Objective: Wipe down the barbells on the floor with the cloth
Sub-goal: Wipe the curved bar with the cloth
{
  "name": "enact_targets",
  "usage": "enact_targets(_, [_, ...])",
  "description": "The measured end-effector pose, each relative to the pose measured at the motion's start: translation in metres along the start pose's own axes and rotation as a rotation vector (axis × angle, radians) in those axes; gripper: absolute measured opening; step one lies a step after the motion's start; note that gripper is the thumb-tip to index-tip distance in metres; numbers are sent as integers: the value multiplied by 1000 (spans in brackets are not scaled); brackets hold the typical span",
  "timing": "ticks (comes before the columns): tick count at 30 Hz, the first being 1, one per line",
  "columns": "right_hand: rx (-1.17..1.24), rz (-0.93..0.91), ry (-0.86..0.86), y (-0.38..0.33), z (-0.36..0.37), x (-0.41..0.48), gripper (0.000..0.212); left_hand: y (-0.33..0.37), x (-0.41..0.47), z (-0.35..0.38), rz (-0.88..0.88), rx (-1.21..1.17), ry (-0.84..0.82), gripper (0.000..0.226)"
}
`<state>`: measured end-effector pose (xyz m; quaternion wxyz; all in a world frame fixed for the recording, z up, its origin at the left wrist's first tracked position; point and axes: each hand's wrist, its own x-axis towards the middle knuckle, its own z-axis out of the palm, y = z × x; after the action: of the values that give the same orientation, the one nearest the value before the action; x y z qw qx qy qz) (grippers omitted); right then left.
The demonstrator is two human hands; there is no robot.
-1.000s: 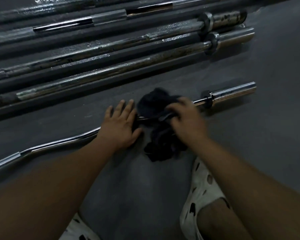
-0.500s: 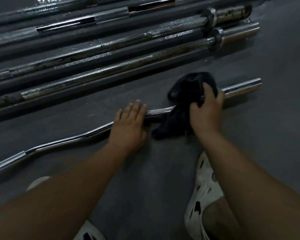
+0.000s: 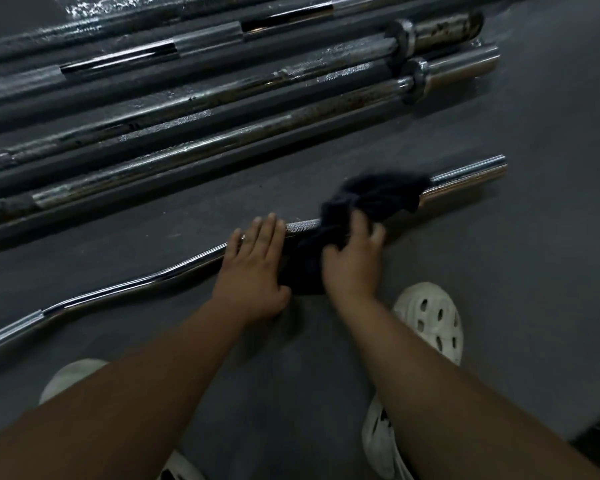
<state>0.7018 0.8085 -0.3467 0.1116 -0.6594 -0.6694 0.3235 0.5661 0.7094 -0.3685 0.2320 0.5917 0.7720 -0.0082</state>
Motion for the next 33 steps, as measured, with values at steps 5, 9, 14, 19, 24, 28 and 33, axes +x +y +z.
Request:
enact_targets(5, [-289, -467, -399, 30, -41, 16, 60, -8, 1, -8, 39, -51, -46, 107])
enact_targets(9, [-143, -117, 92, 28, -53, 56, 51, -7, 1, -3, 43, -50, -18, 109])
enact_targets(14, [-267, -458, -303, -9, 0, 0, 44, -11, 3, -14, 52, -48, -93, 109])
enact_targets(19, [-140, -270, -89, 9, -50, 69, 60, -11, 3, -19, 62, -66, -131, 113])
enact_targets(24, [-163, -204, -224, -5, 5, 2, 68, -8, 3, -17, 65, -55, -116, 108])
enact_targets(28, [-141, -464, -417, -11, -9, 18, 61, -9, 5, -20, 84, -75, -116, 107])
enact_targets(33, [-87, -15, -24, 39, -22, 35, 73, -6, 3, -16, 63, -62, -88, 112])
